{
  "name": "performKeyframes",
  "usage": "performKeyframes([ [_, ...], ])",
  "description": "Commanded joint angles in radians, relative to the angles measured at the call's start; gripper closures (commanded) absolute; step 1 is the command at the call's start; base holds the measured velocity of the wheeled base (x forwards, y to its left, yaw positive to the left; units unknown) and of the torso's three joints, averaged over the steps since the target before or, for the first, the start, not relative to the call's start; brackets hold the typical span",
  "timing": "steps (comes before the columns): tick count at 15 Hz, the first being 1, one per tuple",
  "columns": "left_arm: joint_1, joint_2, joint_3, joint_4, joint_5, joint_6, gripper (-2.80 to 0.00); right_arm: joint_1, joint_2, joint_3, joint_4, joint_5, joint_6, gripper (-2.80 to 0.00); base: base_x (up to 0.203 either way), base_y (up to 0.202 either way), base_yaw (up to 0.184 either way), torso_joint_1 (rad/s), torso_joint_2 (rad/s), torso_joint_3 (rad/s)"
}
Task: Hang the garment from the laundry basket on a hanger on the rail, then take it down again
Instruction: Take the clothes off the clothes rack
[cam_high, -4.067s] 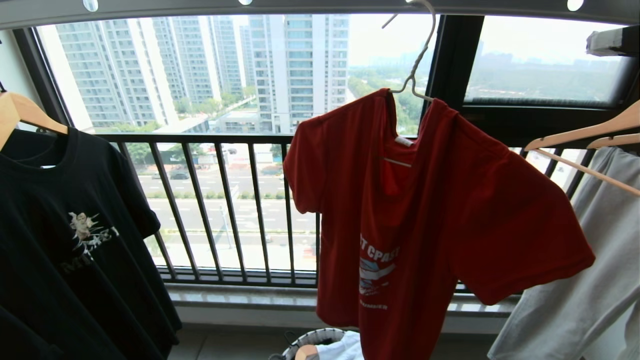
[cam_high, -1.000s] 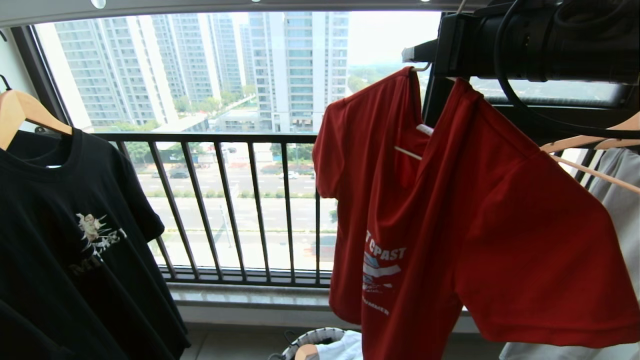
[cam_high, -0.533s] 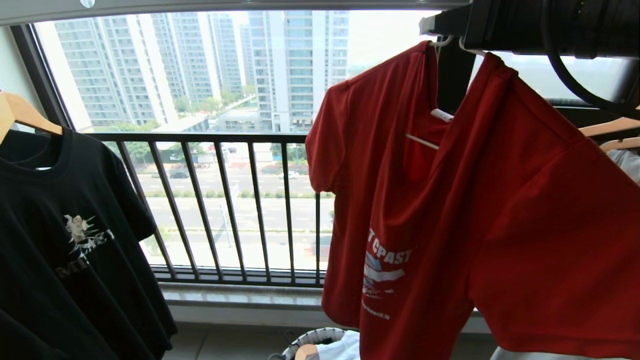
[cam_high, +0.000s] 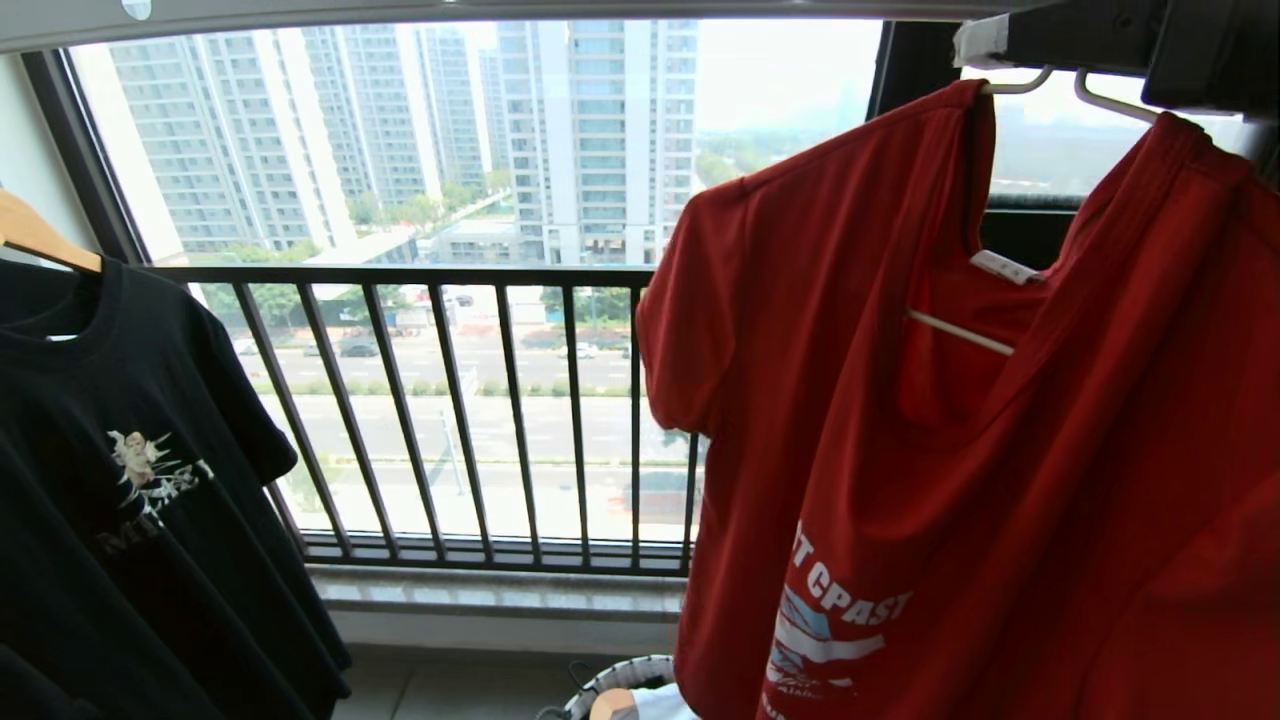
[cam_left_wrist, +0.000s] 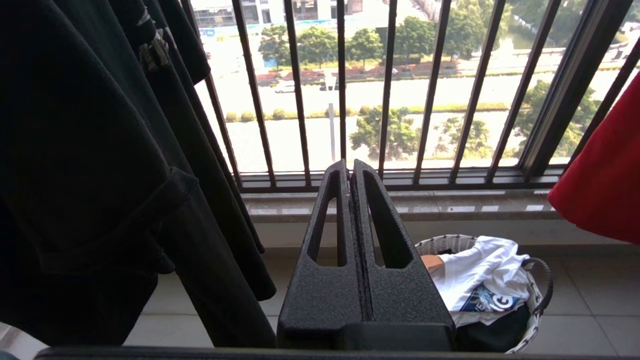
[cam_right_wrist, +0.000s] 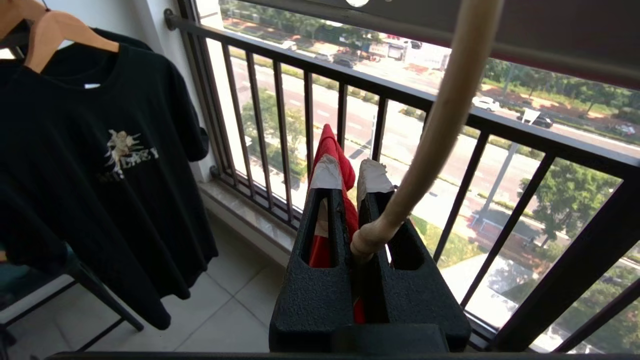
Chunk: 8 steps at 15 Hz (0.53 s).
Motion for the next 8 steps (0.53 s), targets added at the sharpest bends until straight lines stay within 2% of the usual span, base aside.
performKeyframes([
  [1, 0.000, 0.001, 0.000, 0.000, 0.000, 0.000, 0.00, 0.003, -0.095, 0.100, -0.002, 0.003, 0.006, 0.00, 0.000, 0.000, 0.000, 0.000, 0.00, 0.000],
  [4, 0.000, 0.001, -0.001, 0.000, 0.000, 0.000, 0.00, 0.005, -0.148, 0.165, -0.004, 0.009, 0.088, 0.00, 0.000, 0.000, 0.000, 0.000, 0.00, 0.000],
  [8, 0.000, 0.001, 0.000, 0.000, 0.000, 0.000, 0.00, 0.006, -0.151, 0.169, -0.005, 0.012, 0.086, 0.00, 0.000, 0.000, 0.000, 0.000, 0.00, 0.000],
])
